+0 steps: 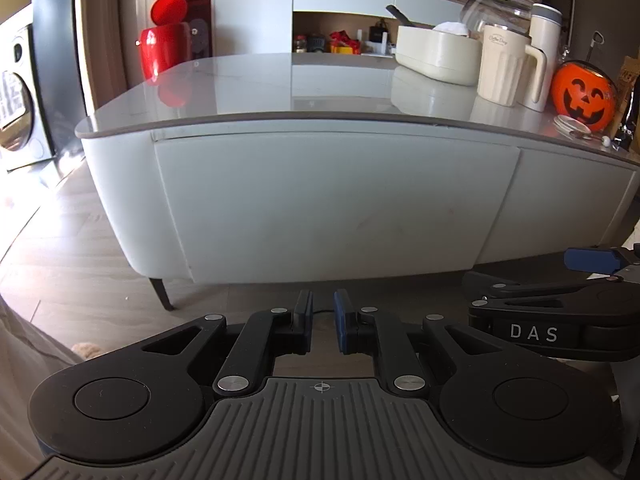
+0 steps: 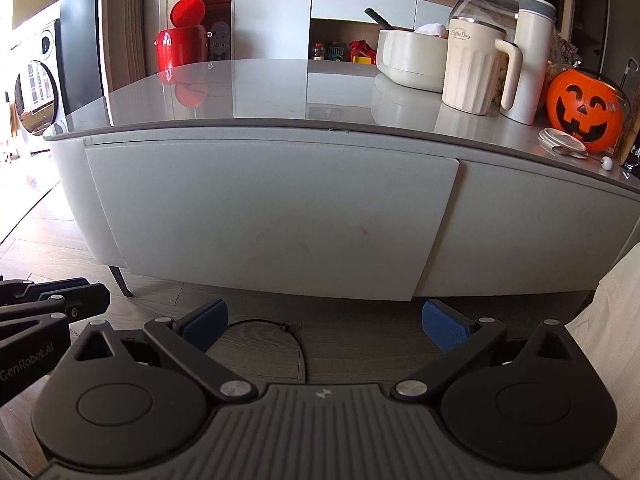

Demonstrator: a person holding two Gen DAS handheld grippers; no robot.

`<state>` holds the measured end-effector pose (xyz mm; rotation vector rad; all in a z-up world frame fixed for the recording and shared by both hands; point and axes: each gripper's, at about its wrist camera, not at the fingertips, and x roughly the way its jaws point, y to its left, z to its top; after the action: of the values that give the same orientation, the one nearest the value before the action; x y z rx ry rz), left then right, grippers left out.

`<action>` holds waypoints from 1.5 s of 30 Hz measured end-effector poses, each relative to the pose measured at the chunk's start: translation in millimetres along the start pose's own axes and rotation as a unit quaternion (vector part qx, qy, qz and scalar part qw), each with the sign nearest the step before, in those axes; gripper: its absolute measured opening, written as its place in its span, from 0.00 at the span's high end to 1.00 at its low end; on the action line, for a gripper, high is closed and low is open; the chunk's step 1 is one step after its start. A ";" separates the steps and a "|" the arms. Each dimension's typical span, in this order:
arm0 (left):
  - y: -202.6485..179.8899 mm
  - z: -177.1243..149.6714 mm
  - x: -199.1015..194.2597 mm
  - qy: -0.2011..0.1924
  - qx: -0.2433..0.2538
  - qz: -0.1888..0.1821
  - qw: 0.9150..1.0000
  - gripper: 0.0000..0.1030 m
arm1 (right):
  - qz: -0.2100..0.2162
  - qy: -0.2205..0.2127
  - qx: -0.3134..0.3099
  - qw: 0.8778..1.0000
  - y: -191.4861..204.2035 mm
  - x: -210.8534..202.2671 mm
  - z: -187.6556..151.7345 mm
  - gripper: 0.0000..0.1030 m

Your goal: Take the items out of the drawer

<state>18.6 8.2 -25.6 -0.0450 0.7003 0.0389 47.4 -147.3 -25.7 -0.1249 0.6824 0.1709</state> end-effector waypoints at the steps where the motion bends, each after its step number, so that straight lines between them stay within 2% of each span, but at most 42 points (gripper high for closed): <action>1: 0.3 -0.2 0.7 0.002 -0.001 0.000 1.000 0.86 | 0.000 0.003 -0.001 1.000 0.1 1.1 0.2 0.00; 21: -0.6 2.1 10.8 0.027 -0.003 0.005 1.000 0.86 | -0.004 0.026 0.001 1.000 3.8 5.0 -1.4 0.00; 45: -2.1 -0.7 14.2 0.034 -0.001 0.005 0.999 0.86 | -0.003 0.033 -0.003 0.999 7.1 7.9 -1.4 0.00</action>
<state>29.1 6.3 -35.2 -0.0456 0.7691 0.0481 51.1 -139.6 -32.3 -0.1392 0.7469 0.1648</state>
